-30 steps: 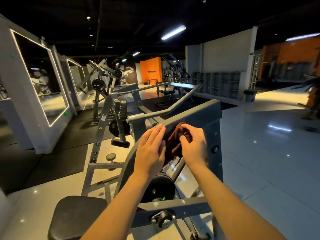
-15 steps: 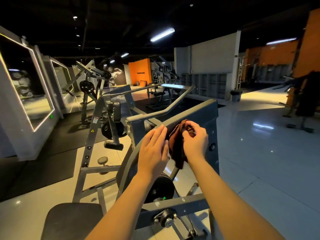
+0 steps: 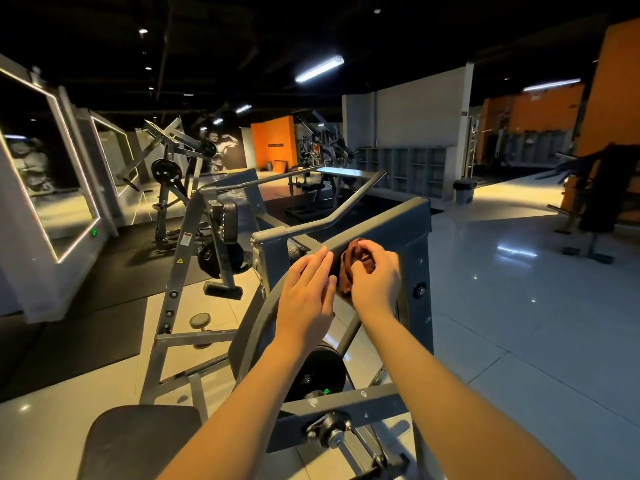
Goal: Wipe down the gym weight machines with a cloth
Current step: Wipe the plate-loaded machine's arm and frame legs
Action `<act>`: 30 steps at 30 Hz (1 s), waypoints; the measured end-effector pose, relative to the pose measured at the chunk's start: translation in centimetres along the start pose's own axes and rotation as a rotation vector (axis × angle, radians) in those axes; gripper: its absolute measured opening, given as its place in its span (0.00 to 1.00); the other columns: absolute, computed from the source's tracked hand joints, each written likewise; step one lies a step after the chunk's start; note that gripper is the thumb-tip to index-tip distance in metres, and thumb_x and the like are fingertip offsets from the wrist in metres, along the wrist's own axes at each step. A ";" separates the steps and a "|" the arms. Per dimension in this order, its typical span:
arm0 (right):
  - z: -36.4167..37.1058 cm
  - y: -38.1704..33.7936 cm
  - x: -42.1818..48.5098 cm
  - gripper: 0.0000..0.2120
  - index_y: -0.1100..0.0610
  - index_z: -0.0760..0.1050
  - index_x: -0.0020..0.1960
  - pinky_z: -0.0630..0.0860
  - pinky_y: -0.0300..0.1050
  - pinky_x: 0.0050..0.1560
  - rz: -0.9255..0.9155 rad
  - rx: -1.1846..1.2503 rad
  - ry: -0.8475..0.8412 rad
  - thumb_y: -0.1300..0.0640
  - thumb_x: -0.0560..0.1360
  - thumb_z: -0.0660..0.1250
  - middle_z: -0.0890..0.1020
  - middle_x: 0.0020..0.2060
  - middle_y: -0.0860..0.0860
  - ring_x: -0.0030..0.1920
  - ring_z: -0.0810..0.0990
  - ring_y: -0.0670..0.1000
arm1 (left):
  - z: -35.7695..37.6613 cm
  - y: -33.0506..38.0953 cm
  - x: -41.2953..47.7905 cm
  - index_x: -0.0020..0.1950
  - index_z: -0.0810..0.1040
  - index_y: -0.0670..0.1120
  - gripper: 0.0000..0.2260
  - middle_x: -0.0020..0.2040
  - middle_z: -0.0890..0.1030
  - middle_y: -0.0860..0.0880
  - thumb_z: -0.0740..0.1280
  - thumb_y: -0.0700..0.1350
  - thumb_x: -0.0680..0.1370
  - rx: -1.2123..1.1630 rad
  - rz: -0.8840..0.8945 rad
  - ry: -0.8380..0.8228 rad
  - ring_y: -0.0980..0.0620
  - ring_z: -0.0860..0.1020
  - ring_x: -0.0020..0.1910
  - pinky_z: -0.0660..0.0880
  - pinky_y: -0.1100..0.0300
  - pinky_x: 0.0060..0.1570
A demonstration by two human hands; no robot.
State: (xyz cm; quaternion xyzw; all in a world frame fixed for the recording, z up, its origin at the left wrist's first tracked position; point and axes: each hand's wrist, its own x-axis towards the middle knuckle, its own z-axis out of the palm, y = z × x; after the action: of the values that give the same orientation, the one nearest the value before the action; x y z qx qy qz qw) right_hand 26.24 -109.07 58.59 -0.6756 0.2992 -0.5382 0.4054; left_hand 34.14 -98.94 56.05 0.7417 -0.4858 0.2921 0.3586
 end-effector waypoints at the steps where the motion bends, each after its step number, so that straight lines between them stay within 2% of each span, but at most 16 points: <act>1: 0.3 0.0 -1.0 0.13 0.50 0.78 0.64 0.73 0.32 0.52 -0.054 0.013 -0.059 0.58 0.81 0.65 0.77 0.61 0.50 0.59 0.75 0.48 | -0.3 -0.1 0.0 0.76 0.71 0.48 0.20 0.75 0.71 0.51 0.58 0.50 0.84 -0.007 0.013 -0.009 0.52 0.64 0.75 0.49 0.67 0.76; 3: 0.8 0.6 -3.0 0.13 0.48 0.78 0.64 0.76 0.36 0.55 -0.173 -0.024 -0.183 0.58 0.81 0.66 0.78 0.59 0.48 0.58 0.77 0.46 | -0.8 -0.7 -0.4 0.75 0.72 0.48 0.20 0.75 0.72 0.52 0.59 0.50 0.84 -0.008 0.038 -0.016 0.52 0.65 0.74 0.57 0.62 0.74; 6: 0.3 1.3 -3.2 0.13 0.47 0.78 0.64 0.74 0.31 0.53 -0.245 -0.065 -0.274 0.56 0.81 0.67 0.78 0.58 0.46 0.57 0.77 0.45 | -1.4 -2.0 -1.6 0.76 0.70 0.49 0.21 0.76 0.69 0.54 0.58 0.51 0.84 -0.028 -0.006 -0.020 0.52 0.63 0.76 0.54 0.63 0.74; 9: -0.4 1.3 -1.0 0.13 0.48 0.77 0.63 0.73 0.29 0.47 -0.146 -0.003 -0.169 0.59 0.81 0.65 0.76 0.57 0.47 0.56 0.77 0.46 | -1.3 -2.5 -2.5 0.78 0.68 0.49 0.22 0.77 0.67 0.55 0.56 0.52 0.84 -0.063 -0.018 -0.015 0.54 0.61 0.77 0.55 0.60 0.75; 12: -0.5 0.7 0.5 0.13 0.49 0.76 0.65 0.79 0.41 0.56 0.052 0.052 -0.025 0.59 0.82 0.64 0.74 0.60 0.49 0.58 0.76 0.49 | -1.2 -2.3 -2.6 0.78 0.68 0.49 0.22 0.77 0.65 0.58 0.56 0.52 0.84 -0.077 -0.025 0.015 0.63 0.55 0.76 0.51 0.69 0.74; 14: 0.2 0.5 -0.4 0.14 0.50 0.75 0.67 0.77 0.39 0.56 0.000 0.024 -0.040 0.59 0.82 0.64 0.74 0.63 0.50 0.60 0.74 0.48 | -1.1 -2.5 -2.6 0.78 0.68 0.49 0.22 0.77 0.65 0.59 0.55 0.52 0.85 -0.086 -0.024 0.028 0.66 0.54 0.76 0.49 0.72 0.74; 18: 1.2 1.1 -4.2 0.14 0.48 0.77 0.66 0.76 0.37 0.58 -0.222 -0.046 -0.243 0.57 0.81 0.66 0.75 0.60 0.47 0.60 0.75 0.46 | -1.1 -3.1 -3.3 0.77 0.70 0.49 0.21 0.77 0.66 0.58 0.55 0.53 0.85 -0.137 -0.032 0.029 0.58 0.60 0.77 0.49 0.69 0.75; 21: 0.8 1.1 -4.2 0.12 0.48 0.78 0.63 0.78 0.34 0.56 -0.302 -0.074 -0.337 0.58 0.81 0.67 0.75 0.57 0.45 0.57 0.76 0.44 | -1.4 -3.5 -4.0 0.76 0.70 0.50 0.20 0.77 0.67 0.57 0.56 0.51 0.85 -0.182 -0.057 0.037 0.56 0.62 0.76 0.50 0.68 0.76; 23: 0.5 0.4 -2.7 0.13 0.49 0.78 0.62 0.78 0.30 0.53 -0.269 -0.044 -0.279 0.60 0.81 0.65 0.73 0.57 0.46 0.56 0.75 0.43 | -1.6 -3.6 -4.5 0.76 0.70 0.49 0.20 0.76 0.68 0.57 0.57 0.50 0.85 -0.200 -0.081 0.041 0.55 0.63 0.75 0.51 0.70 0.74; 27: 1.8 -1.2 -0.9 0.14 0.49 0.76 0.65 0.74 0.34 0.55 -0.155 -0.038 -0.092 0.60 0.83 0.62 0.68 0.61 0.49 0.60 0.71 0.48 | -1.7 -3.6 -5.6 0.75 0.71 0.48 0.20 0.74 0.70 0.55 0.58 0.49 0.84 -0.258 -0.151 0.082 0.54 0.65 0.73 0.54 0.71 0.72; 30: 3.0 -1.2 -3.7 0.13 0.48 0.76 0.63 0.71 0.33 0.55 -0.293 -0.103 -0.194 0.59 0.81 0.62 0.65 0.60 0.46 0.60 0.67 0.47 | -2.2 -3.8 -6.4 0.75 0.71 0.48 0.20 0.73 0.71 0.56 0.57 0.50 0.84 -0.311 -0.194 0.098 0.54 0.67 0.72 0.58 0.68 0.72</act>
State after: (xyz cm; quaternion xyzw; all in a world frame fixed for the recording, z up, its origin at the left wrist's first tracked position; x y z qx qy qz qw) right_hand 28.27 -104.71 57.59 -0.7805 0.1840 -0.5079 0.3145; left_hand 35.20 -92.89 51.35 0.7053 -0.4333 0.2135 0.5188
